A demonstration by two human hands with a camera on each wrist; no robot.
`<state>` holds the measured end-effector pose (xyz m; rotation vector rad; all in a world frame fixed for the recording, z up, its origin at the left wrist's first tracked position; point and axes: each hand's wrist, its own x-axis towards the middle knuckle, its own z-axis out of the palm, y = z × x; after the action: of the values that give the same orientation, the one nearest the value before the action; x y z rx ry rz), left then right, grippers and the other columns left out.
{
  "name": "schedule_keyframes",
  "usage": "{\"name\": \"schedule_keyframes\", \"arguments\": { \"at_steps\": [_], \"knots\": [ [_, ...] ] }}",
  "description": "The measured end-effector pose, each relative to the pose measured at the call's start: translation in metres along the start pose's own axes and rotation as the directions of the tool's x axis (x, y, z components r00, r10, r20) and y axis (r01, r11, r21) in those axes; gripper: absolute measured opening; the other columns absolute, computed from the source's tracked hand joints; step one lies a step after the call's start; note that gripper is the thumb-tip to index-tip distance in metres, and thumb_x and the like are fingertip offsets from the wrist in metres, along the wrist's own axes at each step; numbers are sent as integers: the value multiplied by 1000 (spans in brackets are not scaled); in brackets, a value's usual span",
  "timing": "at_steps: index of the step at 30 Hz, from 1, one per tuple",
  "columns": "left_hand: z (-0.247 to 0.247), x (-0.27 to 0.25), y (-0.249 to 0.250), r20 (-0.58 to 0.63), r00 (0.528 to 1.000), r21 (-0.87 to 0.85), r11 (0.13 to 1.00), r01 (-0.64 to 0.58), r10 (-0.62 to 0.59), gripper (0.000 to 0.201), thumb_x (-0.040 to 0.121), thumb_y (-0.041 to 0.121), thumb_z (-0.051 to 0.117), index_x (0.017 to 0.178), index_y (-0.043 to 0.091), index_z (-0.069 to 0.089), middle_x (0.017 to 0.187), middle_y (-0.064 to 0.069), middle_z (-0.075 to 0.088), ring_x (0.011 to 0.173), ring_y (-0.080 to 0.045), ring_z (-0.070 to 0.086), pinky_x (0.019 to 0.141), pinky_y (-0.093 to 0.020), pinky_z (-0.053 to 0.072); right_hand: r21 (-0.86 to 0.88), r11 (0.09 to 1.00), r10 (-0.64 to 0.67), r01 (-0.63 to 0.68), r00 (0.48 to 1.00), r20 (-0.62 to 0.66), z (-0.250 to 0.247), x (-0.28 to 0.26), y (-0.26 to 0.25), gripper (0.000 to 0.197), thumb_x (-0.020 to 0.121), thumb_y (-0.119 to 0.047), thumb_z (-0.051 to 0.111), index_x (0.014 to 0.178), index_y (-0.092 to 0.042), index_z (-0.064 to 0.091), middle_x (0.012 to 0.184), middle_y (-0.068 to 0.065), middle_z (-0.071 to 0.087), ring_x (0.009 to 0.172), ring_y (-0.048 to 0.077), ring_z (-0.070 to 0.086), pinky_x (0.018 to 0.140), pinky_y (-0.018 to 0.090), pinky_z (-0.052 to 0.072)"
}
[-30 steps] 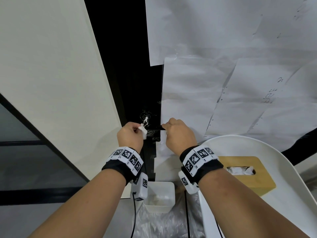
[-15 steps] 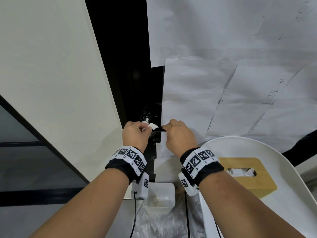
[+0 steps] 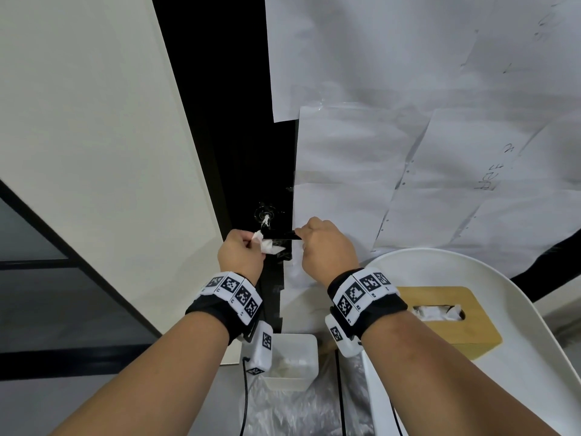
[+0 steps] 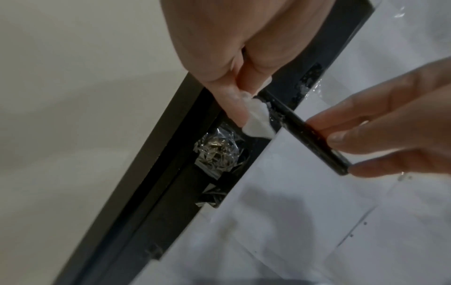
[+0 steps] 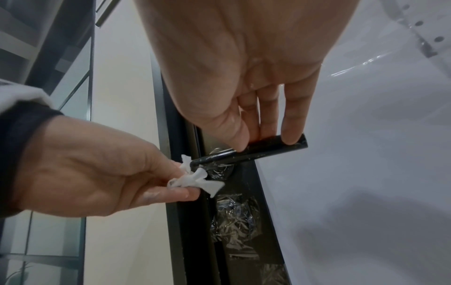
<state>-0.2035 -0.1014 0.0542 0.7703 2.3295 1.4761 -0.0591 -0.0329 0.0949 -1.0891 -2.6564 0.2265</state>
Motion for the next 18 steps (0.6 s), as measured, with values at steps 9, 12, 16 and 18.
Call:
{"name": "schedule_keyframes", "arguments": {
  "at_steps": [9, 12, 16, 18],
  "knots": [
    [3, -3, 26, 247, 904, -555, 713, 428, -350, 18, 93, -8, 46, 86, 5, 57, 91, -14, 63, 83, -28, 69, 56, -19, 57, 10, 1000, 0, 0, 1000, -7, -1, 0, -2, 42, 78, 0, 47, 114, -14, 63, 104, 4, 56, 94, 24, 51, 61, 30, 41],
    [0, -5, 32, 250, 890, -613, 649, 450, -381, 16, 90, -13, 49, 93, 0, 58, 93, -18, 64, 75, -24, 69, 54, -17, 56, 15, 1000, 0, 0, 1000, -13, -2, -1, -2, 40, 78, 0, 47, 112, -14, 63, 102, 4, 56, 92, 24, 50, 61, 31, 42],
    [-3, -6, 23, 141, 937, -543, 766, 344, -320, 12, 84, -6, 64, 84, 7, 64, 90, -17, 70, 76, -21, 70, 65, -23, 59, 7, 1000, 2, -2, 1000, 0, -1, -1, -1, 42, 77, 1, 47, 112, -15, 63, 104, 3, 55, 92, 23, 50, 61, 30, 43],
    [-7, -5, 19, 45, 975, -401, 890, 217, -218, 9, 81, 5, 70, 83, 14, 70, 84, -10, 73, 75, -19, 70, 74, -32, 60, 2, 1000, 5, -5, 1000, -1, 0, -2, -1, 41, 77, 1, 47, 111, -16, 63, 103, 2, 55, 92, 22, 49, 60, 30, 42]
  ]
}}
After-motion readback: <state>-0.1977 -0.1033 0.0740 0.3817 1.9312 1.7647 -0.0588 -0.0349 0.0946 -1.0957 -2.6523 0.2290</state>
